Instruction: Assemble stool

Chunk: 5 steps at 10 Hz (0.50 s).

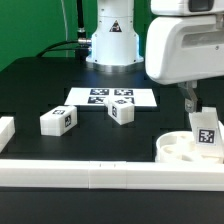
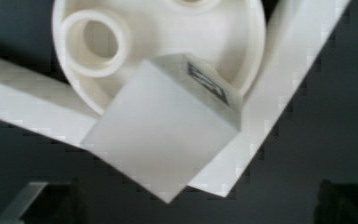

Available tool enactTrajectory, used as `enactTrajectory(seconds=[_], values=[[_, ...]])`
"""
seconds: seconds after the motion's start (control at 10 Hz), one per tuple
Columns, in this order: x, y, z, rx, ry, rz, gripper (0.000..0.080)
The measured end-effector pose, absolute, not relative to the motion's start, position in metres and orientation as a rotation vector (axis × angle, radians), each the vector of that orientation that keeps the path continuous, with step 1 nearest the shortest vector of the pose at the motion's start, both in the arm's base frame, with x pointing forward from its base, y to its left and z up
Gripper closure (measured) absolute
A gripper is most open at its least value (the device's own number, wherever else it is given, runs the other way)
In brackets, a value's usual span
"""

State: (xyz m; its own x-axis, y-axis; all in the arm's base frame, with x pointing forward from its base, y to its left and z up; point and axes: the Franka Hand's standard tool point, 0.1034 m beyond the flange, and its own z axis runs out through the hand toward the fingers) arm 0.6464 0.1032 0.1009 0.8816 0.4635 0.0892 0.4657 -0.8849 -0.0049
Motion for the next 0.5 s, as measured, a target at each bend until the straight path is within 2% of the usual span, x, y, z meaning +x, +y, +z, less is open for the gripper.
enactTrajectory(seconds=[0.5], values=[[0.6438,0.0943,0.0925,-2.828,-1.401,-0.097,0.0151]])
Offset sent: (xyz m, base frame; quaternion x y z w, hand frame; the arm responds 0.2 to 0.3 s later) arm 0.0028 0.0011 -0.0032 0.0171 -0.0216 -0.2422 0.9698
